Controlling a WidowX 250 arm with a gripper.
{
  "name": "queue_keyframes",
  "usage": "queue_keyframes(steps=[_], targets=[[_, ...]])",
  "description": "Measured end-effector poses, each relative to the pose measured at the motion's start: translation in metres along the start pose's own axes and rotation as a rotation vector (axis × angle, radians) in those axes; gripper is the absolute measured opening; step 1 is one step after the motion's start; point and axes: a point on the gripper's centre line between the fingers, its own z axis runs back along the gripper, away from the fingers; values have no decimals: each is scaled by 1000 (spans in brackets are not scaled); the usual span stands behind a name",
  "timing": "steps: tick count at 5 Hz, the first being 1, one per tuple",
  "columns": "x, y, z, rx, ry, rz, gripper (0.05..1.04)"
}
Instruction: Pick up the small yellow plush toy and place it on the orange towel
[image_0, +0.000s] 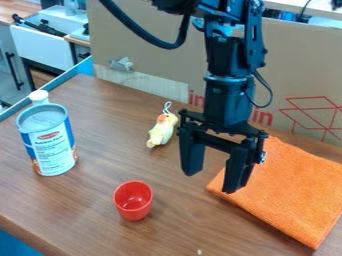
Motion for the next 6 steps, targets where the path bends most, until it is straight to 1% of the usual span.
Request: queue_keyframes(steps=[1,2,3,4,5,6], targets=[[0,2,-8,0,28,6,1000],[10,17,6,7,-17,9,1000],[18,37,24,29,-64,47,1000],[26,63,34,79,-126,100,1000],[36,86,39,123,-209,140,1000],[45,102,38,146,-210,190,1000]])
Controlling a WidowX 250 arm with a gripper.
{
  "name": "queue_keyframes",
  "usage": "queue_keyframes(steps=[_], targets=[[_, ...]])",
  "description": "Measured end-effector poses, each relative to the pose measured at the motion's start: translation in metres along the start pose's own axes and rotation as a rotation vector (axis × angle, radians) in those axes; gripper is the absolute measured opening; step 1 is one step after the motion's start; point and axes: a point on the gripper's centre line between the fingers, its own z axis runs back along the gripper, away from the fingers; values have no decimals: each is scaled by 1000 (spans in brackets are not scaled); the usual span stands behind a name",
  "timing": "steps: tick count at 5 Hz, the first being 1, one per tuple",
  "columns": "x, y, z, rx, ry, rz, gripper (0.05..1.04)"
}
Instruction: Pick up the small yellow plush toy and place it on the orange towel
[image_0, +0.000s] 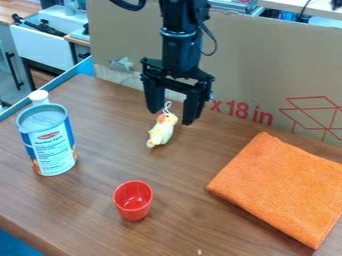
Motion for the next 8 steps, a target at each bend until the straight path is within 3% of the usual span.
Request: queue_keyframes(steps=[1,2,4,6,8], targets=[[11,14,-11,0,23,41,1000],[24,21,-23,31,43,87,1000],[43,32,-60,82,133,138,1000],[39,49,-82,89,178,225,945],[28,41,-80,38,137,203,431]])
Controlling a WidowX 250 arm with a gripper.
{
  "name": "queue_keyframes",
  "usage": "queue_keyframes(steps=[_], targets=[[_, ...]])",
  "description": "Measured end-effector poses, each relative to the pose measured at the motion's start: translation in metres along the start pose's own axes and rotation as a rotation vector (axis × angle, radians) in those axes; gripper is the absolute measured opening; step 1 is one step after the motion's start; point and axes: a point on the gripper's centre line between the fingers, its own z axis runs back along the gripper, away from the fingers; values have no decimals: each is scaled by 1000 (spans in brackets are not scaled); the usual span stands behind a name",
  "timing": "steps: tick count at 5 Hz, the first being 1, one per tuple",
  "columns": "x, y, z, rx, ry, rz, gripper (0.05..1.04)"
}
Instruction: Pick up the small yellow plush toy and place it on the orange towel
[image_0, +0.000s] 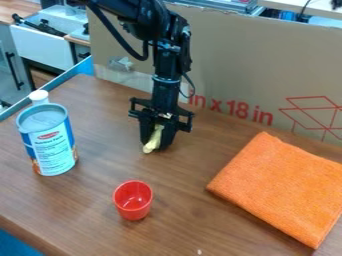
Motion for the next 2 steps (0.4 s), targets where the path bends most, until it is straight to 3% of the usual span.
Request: queue_keyframes(steps=[1,2], targets=[[-14,-4,36,4,-128,-73,321],[-47,-43,73,29,-259,-187,277]])
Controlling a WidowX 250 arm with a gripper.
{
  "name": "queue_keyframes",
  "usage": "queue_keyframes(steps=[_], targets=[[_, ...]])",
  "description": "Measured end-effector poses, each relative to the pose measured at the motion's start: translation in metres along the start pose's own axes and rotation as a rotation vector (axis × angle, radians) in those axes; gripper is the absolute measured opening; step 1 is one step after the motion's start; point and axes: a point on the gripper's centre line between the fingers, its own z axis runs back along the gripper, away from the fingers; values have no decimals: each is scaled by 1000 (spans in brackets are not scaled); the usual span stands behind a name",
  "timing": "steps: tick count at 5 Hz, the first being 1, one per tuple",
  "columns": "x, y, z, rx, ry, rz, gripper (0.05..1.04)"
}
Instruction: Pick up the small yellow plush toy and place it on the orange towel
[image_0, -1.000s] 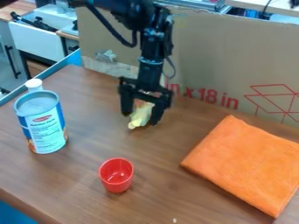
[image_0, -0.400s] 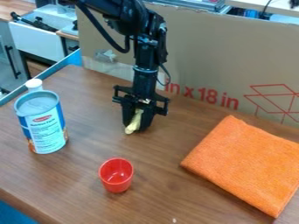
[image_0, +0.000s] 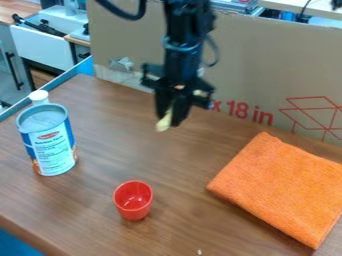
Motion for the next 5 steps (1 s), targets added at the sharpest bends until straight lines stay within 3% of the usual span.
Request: queue_keyframes(steps=[1,2,3,4,5], targets=[[-18,-42,7,-39,12,-115,264],[-55,-96,7,-75,101,-247,264],[-95,-142,11,-45,164,-351,264],[-126,-167,14,-20,195,-432,264],[-151,-150,-17,-132,190,-519,264]])
